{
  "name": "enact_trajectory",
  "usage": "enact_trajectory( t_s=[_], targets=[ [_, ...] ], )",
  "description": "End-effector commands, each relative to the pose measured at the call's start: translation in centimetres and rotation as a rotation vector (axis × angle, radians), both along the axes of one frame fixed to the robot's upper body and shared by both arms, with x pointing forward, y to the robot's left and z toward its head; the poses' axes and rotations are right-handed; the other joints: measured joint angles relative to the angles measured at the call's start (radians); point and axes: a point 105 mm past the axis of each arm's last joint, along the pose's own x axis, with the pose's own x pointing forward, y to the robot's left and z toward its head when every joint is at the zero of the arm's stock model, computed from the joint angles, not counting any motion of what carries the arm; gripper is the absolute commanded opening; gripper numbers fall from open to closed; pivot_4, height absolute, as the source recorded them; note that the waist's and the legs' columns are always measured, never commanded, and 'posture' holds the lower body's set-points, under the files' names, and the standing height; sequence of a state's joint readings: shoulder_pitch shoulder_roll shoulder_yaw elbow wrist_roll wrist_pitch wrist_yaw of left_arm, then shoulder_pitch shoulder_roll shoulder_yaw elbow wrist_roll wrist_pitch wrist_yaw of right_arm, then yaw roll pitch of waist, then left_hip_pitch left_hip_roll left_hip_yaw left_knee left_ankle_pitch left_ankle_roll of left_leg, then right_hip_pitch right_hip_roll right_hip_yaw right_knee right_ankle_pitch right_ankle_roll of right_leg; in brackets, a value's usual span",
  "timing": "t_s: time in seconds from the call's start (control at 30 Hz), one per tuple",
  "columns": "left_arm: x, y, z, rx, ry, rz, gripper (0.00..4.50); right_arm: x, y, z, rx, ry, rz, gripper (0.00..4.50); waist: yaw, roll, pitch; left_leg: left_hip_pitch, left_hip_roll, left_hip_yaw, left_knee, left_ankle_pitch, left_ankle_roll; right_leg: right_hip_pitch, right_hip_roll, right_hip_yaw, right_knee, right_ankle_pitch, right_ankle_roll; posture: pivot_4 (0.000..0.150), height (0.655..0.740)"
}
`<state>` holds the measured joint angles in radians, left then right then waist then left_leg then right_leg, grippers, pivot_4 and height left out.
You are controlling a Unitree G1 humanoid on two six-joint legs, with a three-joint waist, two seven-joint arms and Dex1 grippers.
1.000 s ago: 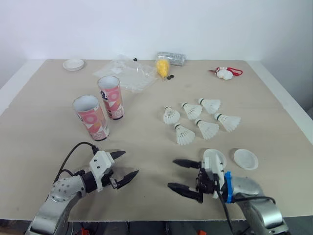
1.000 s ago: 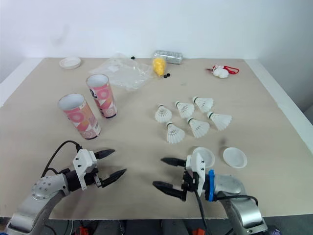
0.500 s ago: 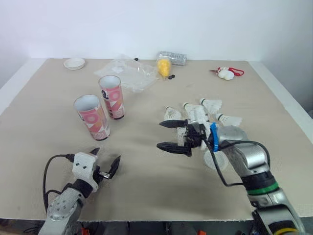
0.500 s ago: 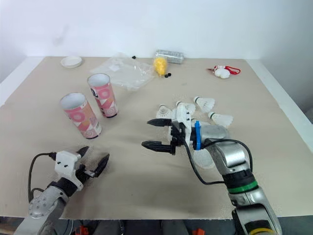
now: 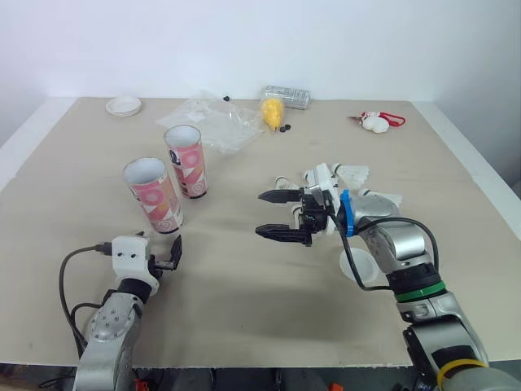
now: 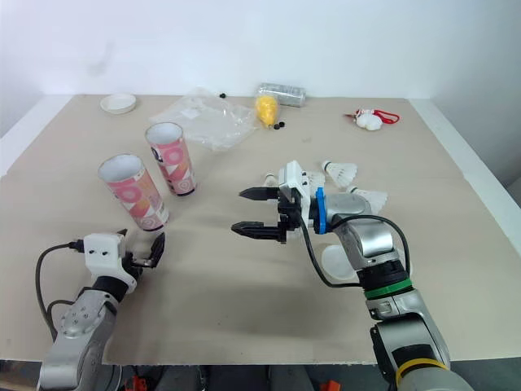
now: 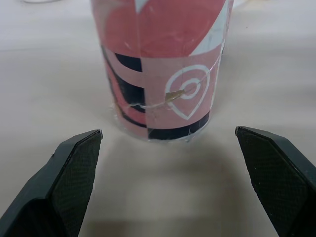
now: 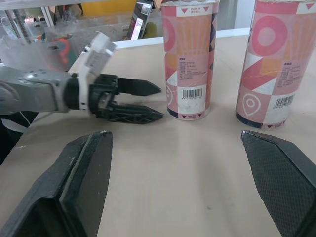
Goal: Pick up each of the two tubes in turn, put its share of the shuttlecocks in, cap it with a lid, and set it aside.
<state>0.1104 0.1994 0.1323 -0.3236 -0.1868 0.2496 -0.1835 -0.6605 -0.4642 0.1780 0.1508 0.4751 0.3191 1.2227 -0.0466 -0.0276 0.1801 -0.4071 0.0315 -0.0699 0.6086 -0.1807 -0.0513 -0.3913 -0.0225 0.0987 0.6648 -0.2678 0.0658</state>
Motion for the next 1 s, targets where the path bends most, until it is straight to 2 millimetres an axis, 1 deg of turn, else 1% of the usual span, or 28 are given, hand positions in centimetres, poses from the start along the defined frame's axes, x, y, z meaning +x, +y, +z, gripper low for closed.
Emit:
enact_trajectory(
  t_s=[0.03, 0.3, 0.5, 0.6, 0.73, 0.77, 0.8, 0.83, 0.87, 0.9, 1.0],
  targets=[
    [1.2, 0.8, 0.7, 0.029, -0.018, -0.019, 4.50, -0.2, 0.1, 1.5, 0.032, -0.060, 0.005, 4.46, 0.000, 0.000, 0.000, 0.000, 0.000, 0.000, 0.000, 0.000, 0.000, 0.000, 0.000, 0.000, 0.000, 0.000, 0.000, 0.150, 0.7400],
    [3.6, 1.1, 0.1, 0.034, 0.003, -0.059, 4.50, -0.3, 0.0, 1.2, 0.024, -0.070, -0.013, 4.46, 0.000, 0.000, 0.000, 0.000, 0.000, 0.000, 0.000, 0.000, 0.000, 0.000, 0.000, 0.000, 0.000, 0.000, 0.000, 0.150, 0.7400],
    [4.8, 1.3, -0.5, 0.024, 0.017, -0.083, 4.50, -0.3, -0.1, 1.2, 0.024, -0.072, -0.021, 4.46, 0.000, 0.001, 0.000, 0.001, 0.000, 0.000, 0.000, 0.001, 0.001, 0.001, 0.000, 0.000, 0.000, 0.002, 0.000, 0.150, 0.7400],
    [5.1, 1.4, -0.8, 0.024, 0.027, -0.104, 4.50, -0.3, -0.1, 1.2, 0.023, -0.072, -0.024, 4.46, 0.000, 0.001, -0.001, 0.001, 0.000, 0.000, 0.000, 0.001, 0.002, 0.001, 0.000, 0.000, 0.000, 0.003, 0.000, 0.150, 0.7400],
    [5.0, 1.2, -1.6, 0.036, 0.057, -0.147, 4.50, -0.3, -0.1, 1.2, 0.021, -0.074, -0.025, 4.46, 0.000, 0.003, -0.002, 0.002, 0.000, 0.000, 0.000, 0.002, 0.002, 0.001, 0.000, 0.000, 0.000, 0.004, 0.000, 0.150, 0.7400],
    [5.0, 1.3, -1.7, 0.041, 0.058, -0.145, 3.95, -0.3, -0.1, 1.2, 0.021, -0.075, -0.025, 4.50, 0.000, 0.004, -0.002, 0.002, 0.000, 0.000, 0.000, 0.002, 0.002, 0.001, 0.000, 0.000, 0.000, 0.004, 0.000, 0.150, 0.7400],
    [5.0, 1.3, -1.7, 0.043, 0.058, -0.143, 3.69, -0.3, -0.1, 1.2, 0.020, -0.075, -0.026, 4.50, 0.000, 0.004, -0.002, 0.002, 0.000, 0.000, 0.000, 0.002, 0.002, 0.001, 0.000, 0.000, 0.000, 0.004, 0.000, 0.150, 0.7400],
    [5.0, 1.5, -1.7, 0.046, 0.054, -0.136, 3.27, -0.3, -0.2, 1.2, 0.020, -0.075, -0.026, 4.50, 0.000, 0.004, -0.002, 0.002, 0.000, 0.000, 0.000, 0.002, 0.002, 0.001, 0.000, 0.000, 0.000, 0.004, 0.000, 0.150, 0.7400],
    [5.1, 1.5, -1.7, 0.023, 0.058, -0.146, 3.12, -0.3, -0.2, 1.1, 0.019, -0.076, -0.026, 4.50, 0.000, 0.004, -0.003, 0.002, 0.000, 0.000, 0.000, 0.002, 0.002, 0.001, 0.000, 0.000, 0.000, 0.004, 0.000, 0.150, 0.7400],
    [5.1, 1.4, -1.7, 0.006, 0.060, -0.156, 3.12, -0.3, -0.2, 1.1, 0.018, -0.077, -0.026, 4.50, 0.000, 0.005, -0.003, 0.002, 0.000, 0.000, 0.000, 0.002, 0.002, 0.001, 0.000, 0.000, 0.000, 0.004, 0.000, 0.150, 0.7400],
    [5.3, 2.2, -1.0, 0.032, 0.033, -0.123, 3.12, -0.3, -0.2, 1.1, 0.015, -0.078, -0.025, 4.50, 0.000, 0.005, -0.003, 0.002, 0.000, 0.000, 0.000, 0.002, 0.002, 0.001, 0.000, 0.000, 0.000, 0.004, 0.000, 0.150, 0.7400]
  ],
)
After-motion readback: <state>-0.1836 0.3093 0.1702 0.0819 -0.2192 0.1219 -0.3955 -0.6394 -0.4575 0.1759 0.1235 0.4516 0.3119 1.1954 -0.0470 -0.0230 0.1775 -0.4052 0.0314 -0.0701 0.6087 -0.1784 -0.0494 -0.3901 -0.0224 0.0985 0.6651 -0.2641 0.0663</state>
